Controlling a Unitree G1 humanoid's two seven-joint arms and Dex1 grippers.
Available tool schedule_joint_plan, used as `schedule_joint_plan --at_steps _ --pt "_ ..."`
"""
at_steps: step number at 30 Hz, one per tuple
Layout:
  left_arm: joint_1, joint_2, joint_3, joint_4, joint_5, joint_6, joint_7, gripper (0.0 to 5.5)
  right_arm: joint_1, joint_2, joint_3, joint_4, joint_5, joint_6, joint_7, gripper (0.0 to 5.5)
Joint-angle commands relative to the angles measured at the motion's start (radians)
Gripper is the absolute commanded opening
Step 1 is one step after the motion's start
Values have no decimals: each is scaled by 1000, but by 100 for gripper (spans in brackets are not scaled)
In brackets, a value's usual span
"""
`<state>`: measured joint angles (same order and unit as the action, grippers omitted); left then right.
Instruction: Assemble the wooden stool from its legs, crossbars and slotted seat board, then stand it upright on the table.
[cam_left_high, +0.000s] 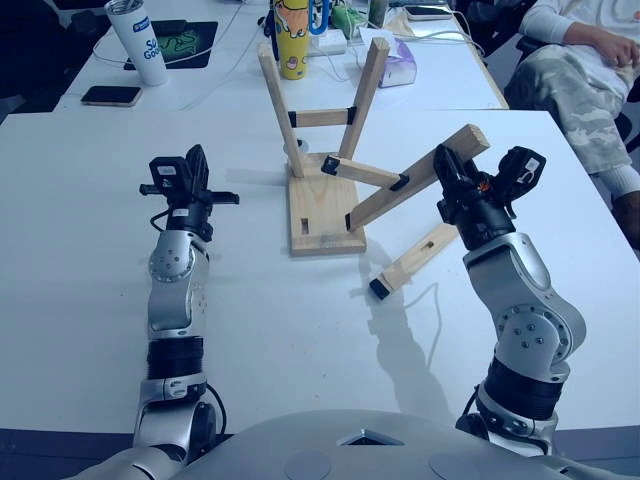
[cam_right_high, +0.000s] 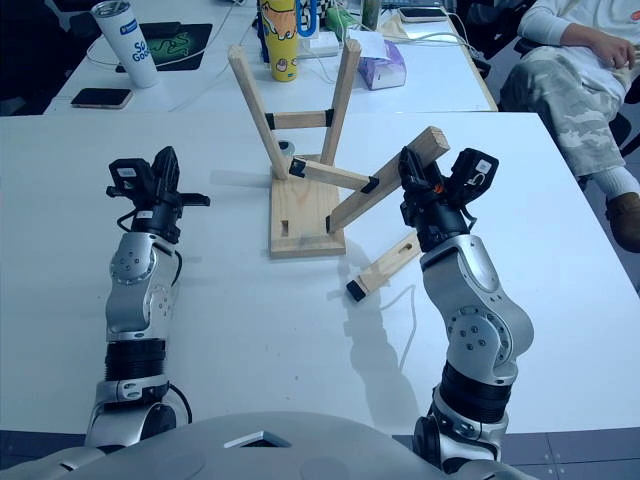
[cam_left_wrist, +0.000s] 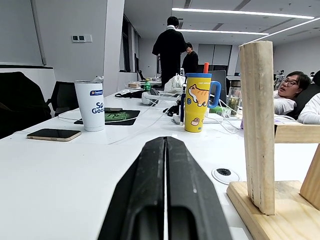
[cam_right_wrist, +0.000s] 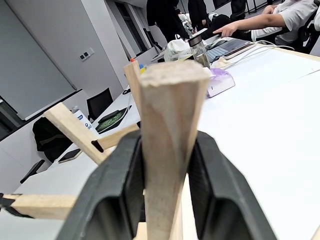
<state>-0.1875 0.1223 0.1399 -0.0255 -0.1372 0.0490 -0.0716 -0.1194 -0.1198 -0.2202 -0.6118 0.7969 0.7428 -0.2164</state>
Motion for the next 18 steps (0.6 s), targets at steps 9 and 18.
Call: schedule_joint_plan --at_steps 9,18 --pt "1 3 5 -13 12 -1 13 0 -65 -154 179 140 -293 20 24 105" --pt "-26 -2 -8 12 19 -14 14 0 -147 -130 314 222 -354 -70 206 105"
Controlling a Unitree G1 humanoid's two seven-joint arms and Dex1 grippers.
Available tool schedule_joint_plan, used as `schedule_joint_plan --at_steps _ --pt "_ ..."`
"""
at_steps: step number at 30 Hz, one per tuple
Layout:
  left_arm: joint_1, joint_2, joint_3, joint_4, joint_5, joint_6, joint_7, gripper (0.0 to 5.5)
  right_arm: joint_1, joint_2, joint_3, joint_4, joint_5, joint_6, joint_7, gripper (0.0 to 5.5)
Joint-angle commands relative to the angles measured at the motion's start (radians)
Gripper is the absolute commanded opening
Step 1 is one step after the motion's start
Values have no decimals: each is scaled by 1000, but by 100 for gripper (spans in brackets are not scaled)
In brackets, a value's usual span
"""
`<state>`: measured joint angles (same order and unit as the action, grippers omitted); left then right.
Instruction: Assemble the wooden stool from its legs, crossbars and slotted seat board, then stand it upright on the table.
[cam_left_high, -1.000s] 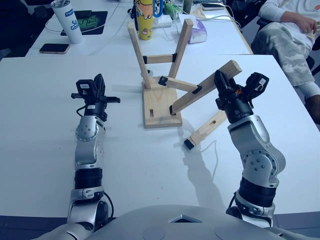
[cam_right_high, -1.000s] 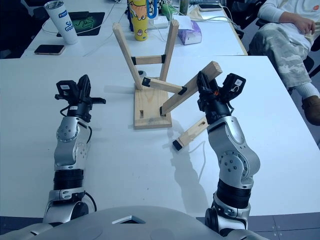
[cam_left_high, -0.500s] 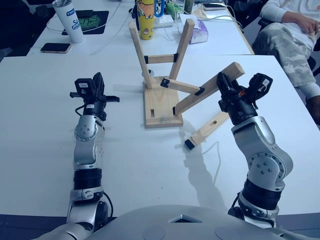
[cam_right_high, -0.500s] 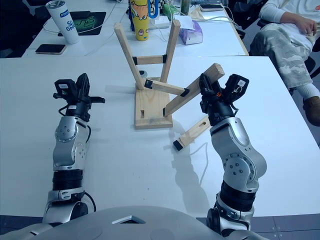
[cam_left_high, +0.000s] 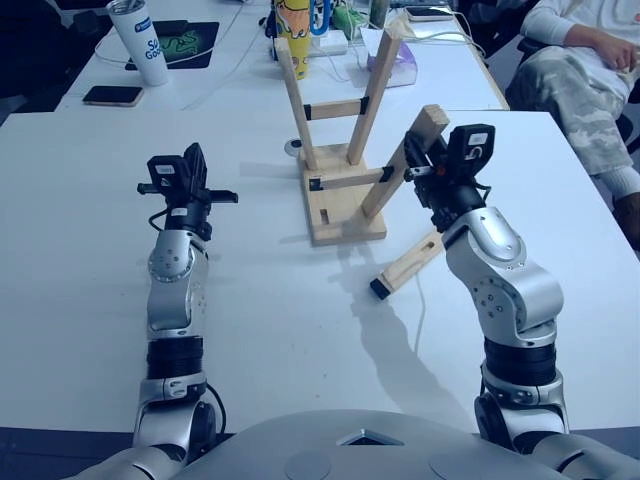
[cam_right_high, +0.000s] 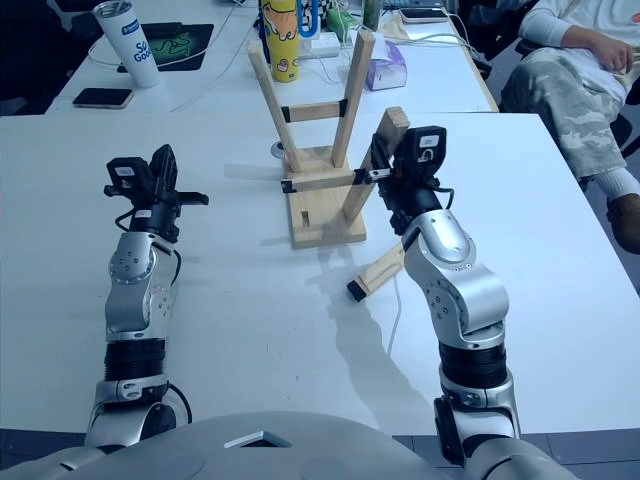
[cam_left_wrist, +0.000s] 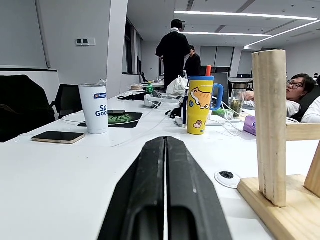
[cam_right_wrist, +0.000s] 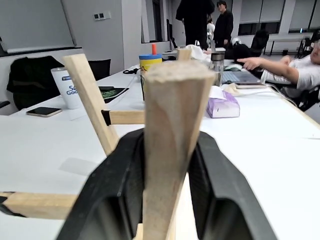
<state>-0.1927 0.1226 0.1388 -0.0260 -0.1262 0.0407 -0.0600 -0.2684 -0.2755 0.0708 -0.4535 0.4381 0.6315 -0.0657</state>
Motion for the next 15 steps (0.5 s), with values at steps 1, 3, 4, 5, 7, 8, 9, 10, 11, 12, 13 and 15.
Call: schedule_joint_plan --at_steps 1,3,4,5,7,8,9,10,11,12,13,15 --pt "-24 -2 -7 16 10 -8 3 0 2 29 1 94 0 50 45 105" --pt "-30 -5 -7 24 12 -13 5 0 -5 50 -65 142 22 66 33 105" --pt "-30 -6 -7 25 12 -15 4 0 -7 39 -58 144 3 49 47 105" --pt "-30 -6 -7 25 12 -16 4 0 -9 31 -51 145 -13 38 58 105" --pt "-30 -7 -6 27 13 -19 4 0 -15 27 -46 143 -34 9 75 105" --pt "-31 -8 -6 28 13 -20 5 0 -18 33 -51 142 -36 -3 79 105" --pt "-32 -11 -7 28 13 -20 6 0 -26 35 -50 132 -45 -28 88 142" --pt "-32 -13 -9 27 14 -21 7 0 -31 37 -49 125 -53 -46 95 154" --pt "-32 -14 -9 27 14 -21 7 0 -33 39 -48 122 -60 -56 101 169" --pt "-31 -17 -10 26 13 -21 8 0 -47 40 -48 105 -84 -100 109 185" --pt "-30 -19 -10 26 13 -22 9 0 -56 42 -49 94 -102 -130 114 199" --pt "-26 -24 -12 31 16 -27 11 0 -104 47 -70 68 -128 -181 110 204"
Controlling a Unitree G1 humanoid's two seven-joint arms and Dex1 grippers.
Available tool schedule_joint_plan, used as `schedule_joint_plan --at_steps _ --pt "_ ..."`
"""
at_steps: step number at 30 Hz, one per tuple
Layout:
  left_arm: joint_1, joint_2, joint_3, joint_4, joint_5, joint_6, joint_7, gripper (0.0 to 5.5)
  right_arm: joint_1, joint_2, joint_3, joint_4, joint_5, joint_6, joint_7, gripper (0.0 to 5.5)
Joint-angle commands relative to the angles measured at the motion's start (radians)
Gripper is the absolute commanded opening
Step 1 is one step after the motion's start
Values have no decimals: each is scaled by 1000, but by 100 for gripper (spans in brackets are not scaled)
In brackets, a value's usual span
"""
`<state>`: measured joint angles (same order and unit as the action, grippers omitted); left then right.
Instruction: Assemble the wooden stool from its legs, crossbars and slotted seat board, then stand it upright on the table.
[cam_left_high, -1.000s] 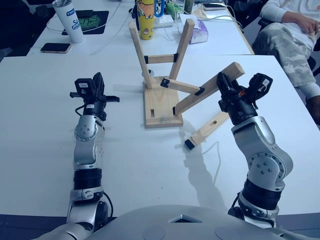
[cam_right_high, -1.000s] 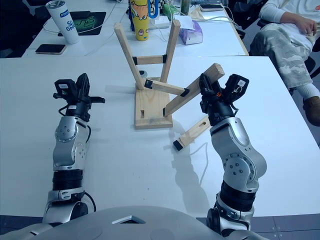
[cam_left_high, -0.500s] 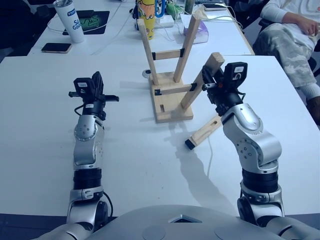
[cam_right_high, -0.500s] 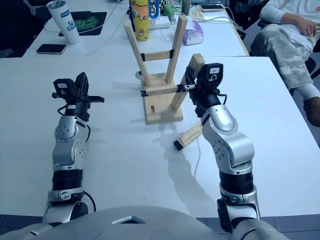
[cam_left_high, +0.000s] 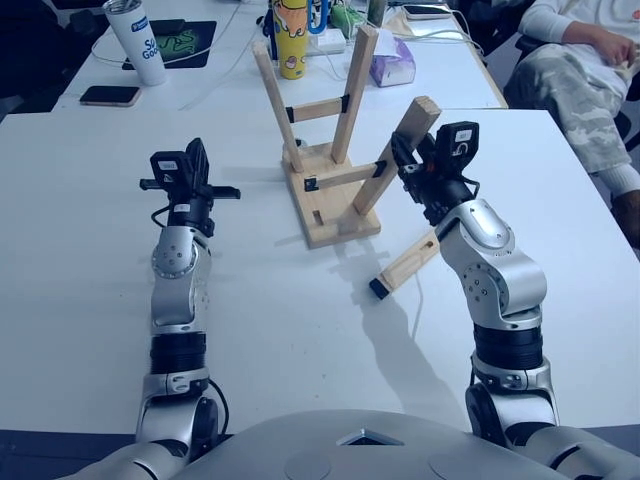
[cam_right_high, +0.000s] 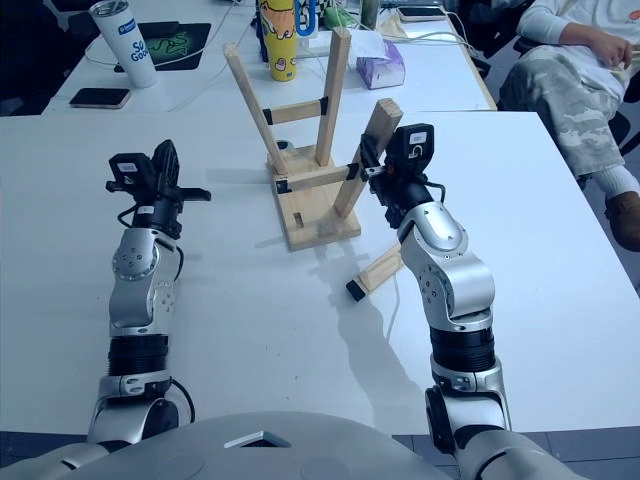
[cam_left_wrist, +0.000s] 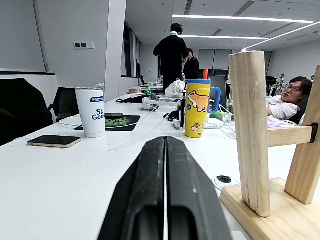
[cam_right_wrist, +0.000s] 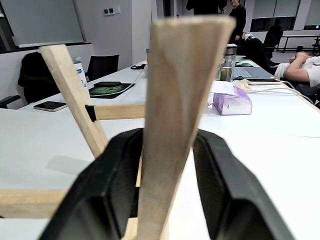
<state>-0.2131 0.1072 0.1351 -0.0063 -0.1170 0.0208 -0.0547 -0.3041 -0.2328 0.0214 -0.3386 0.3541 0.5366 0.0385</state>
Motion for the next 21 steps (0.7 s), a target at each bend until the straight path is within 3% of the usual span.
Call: schedule_joint_plan --at_steps 1,6,10,12,15,17,19,21 --pt "-4 -9 -8 13 8 -8 6 0 -78 7 -27 -50 -50 -96 5 204" --pt "-8 -11 -9 15 8 -14 9 0 -233 4 -175 -23 -65 -175 -71 204" --pt "-6 -11 -10 17 13 -21 13 0 -264 -79 -279 142 -155 -176 -140 204" --pt "-7 -13 -6 24 9 -25 16 0 -264 -67 -400 261 -151 -25 -271 204" --pt "2 -17 -9 23 16 -30 24 0 -225 -49 -469 354 -87 248 -283 204" --pt "1 -18 -12 27 19 -34 26 0 -193 9 -518 337 -28 420 -293 204" --pt "-2 -22 -12 36 21 -37 33 0 -184 142 -618 275 45 565 -368 204" --pt "-4 -25 -11 39 20 -38 37 0 -174 198 -614 190 40 620 -407 235"
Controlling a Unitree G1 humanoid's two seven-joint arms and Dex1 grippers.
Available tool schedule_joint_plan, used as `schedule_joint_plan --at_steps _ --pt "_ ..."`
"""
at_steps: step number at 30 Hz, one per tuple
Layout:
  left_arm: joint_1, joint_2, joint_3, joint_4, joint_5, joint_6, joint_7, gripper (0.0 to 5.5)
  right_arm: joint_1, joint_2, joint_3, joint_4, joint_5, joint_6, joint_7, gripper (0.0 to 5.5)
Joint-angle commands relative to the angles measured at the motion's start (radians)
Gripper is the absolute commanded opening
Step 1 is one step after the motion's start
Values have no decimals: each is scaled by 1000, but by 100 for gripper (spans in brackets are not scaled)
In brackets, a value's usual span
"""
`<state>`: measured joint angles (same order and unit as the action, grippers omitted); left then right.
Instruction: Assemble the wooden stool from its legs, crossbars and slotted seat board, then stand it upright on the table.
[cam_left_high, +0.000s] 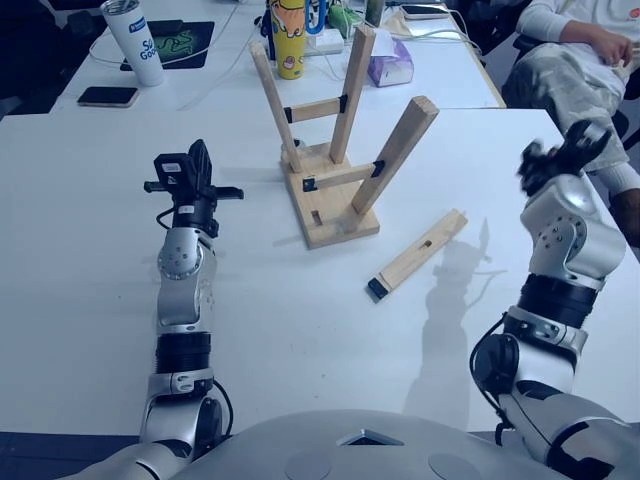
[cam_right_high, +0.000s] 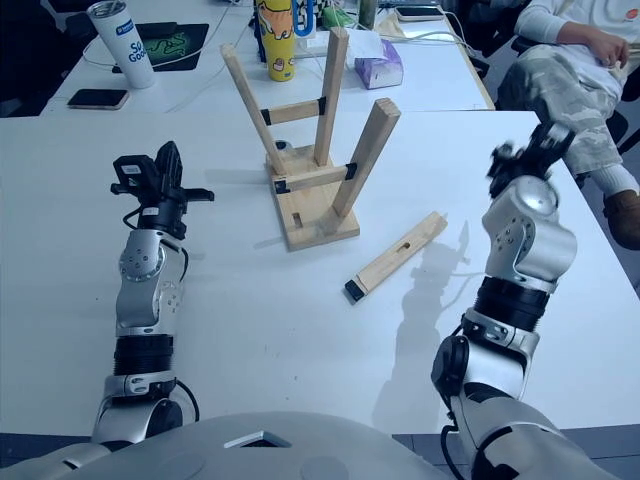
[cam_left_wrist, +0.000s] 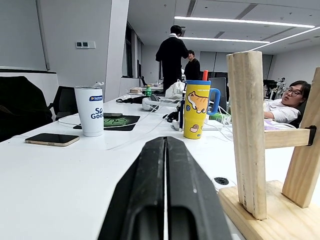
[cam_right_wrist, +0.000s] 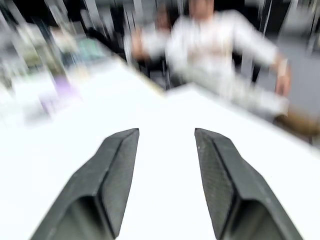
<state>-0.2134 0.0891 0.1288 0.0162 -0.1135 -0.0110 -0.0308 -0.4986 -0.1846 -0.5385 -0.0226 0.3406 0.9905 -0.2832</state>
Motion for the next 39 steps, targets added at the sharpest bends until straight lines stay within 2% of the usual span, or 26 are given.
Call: schedule_joint_plan --at_steps 1,6,16,18,29,33,39 --pt "-4 -8 -5 17 16 -7 14 0 21 157 -49 -150 46 184 -94 248" --pt "8 -16 -2 4 21 -10 29 0 3 190 -62 -217 17 380 -124 322" --pt "4 -17 -5 5 19 -16 37 0 -15 271 -60 -210 -45 443 -108 486" --pt "4 -17 -6 6 18 -17 36 0 -3 277 -51 -198 -65 436 -112 500" --pt "15 -27 -21 20 17 8 34 0 30 302 -39 -100 -134 397 -74 500" --pt "39 -32 -17 84 58 61 89 0 40 275 -28 -31 -157 321 -68 424" --pt "59 -51 -26 182 92 23 133 0 -11 197 4 53 -165 262 -26 334"
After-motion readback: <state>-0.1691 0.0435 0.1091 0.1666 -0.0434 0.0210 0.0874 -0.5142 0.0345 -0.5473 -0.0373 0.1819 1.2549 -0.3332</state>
